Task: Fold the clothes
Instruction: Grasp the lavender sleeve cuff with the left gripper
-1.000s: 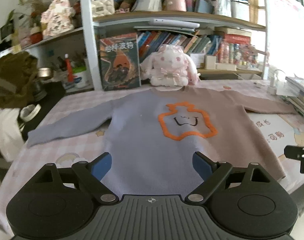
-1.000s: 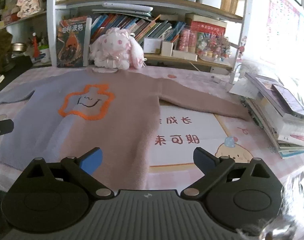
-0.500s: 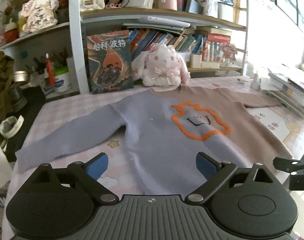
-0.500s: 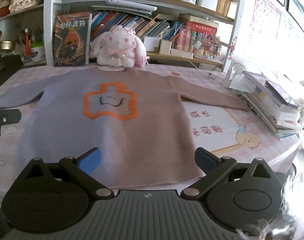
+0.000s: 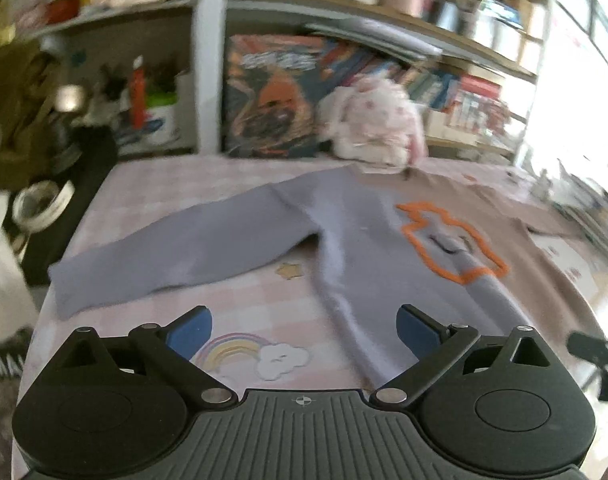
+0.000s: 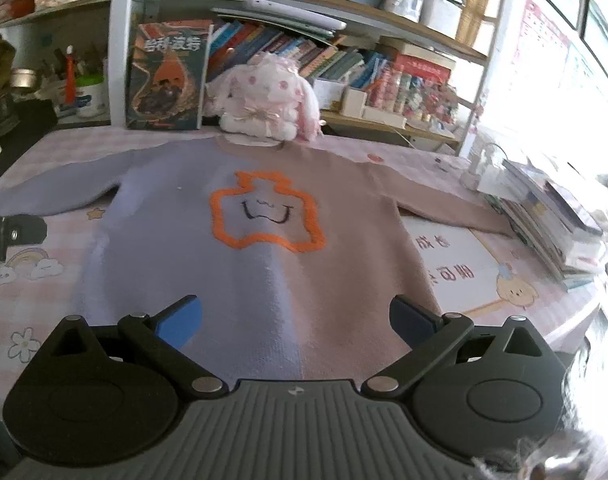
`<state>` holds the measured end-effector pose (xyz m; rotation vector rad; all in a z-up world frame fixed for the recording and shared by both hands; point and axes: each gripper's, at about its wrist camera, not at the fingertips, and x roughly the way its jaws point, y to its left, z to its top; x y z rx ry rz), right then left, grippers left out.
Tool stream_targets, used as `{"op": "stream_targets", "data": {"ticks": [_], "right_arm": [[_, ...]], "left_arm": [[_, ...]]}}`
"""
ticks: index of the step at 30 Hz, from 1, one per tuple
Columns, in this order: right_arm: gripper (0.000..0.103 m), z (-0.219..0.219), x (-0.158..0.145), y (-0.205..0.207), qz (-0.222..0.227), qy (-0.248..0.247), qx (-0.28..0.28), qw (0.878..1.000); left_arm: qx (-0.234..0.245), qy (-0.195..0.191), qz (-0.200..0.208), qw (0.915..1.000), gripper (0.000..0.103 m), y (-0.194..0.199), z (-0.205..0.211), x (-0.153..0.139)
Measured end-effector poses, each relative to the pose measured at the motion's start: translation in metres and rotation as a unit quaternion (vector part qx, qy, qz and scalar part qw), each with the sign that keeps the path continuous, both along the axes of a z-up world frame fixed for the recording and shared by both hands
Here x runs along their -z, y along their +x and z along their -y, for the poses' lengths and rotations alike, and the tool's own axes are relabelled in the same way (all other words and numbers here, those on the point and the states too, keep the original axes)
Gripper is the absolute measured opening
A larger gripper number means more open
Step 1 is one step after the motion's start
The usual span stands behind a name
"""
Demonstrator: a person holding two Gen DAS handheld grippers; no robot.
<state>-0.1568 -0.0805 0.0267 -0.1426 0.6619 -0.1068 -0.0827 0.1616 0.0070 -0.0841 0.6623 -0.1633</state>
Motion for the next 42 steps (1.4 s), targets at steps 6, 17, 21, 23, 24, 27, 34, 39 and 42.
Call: {"op": "stream_targets", "data": {"ticks": [6,17,21,23,24,27,34,39,42], "right_arm": [[0.101,-0.007,-0.001,0.003,0.000,-0.009,-0.002,1.000],[0.101,0.001,0.001,0.007,-0.019,-0.020,0.015,0.999],[0.101,0.005,0.001,0.008,-0.022,-0.025,0.022,0.999],[0.101,0.007,0.001,0.008,-0.024,-0.028,0.025,0.999],[0.101,0.008,0.001,0.008,-0.024,-0.031,0.027,0.999],[0.101,0.010,0.000,0.008,-0.026,-0.036,0.032,0.998],[0.101,0.012,0.002,0.010,-0.032,-0.041,0.037,0.998],[0.101,0.010,0.002,0.013,-0.034,-0.043,0.032,0.998],[0.101,0.011,0.002,0.015,-0.033,-0.042,0.030,0.998]], "left_arm": [[-0.079,0.000,0.014,0.9968,0.099,0.007,-0.033,0.016],[-0.274,-0.044,-0.037,0.9600,0.053,0.041,-0.127,0.052],[-0.318,-0.077,-0.034,0.9442,0.052,0.048,-0.148,0.061],[-0.332,-0.096,-0.027,0.9381,0.052,0.053,-0.155,0.062],[-0.336,-0.109,-0.023,0.9352,0.052,0.057,-0.158,0.062],[-0.334,-0.149,-0.016,0.9305,0.047,0.064,-0.157,0.064],[-0.290,-0.259,-0.023,0.9210,0.043,0.070,-0.140,0.072],[-0.338,-0.260,-0.014,0.9045,0.039,0.069,-0.157,0.073],[-0.355,-0.261,-0.022,0.8974,0.020,0.071,-0.169,0.074]]}}
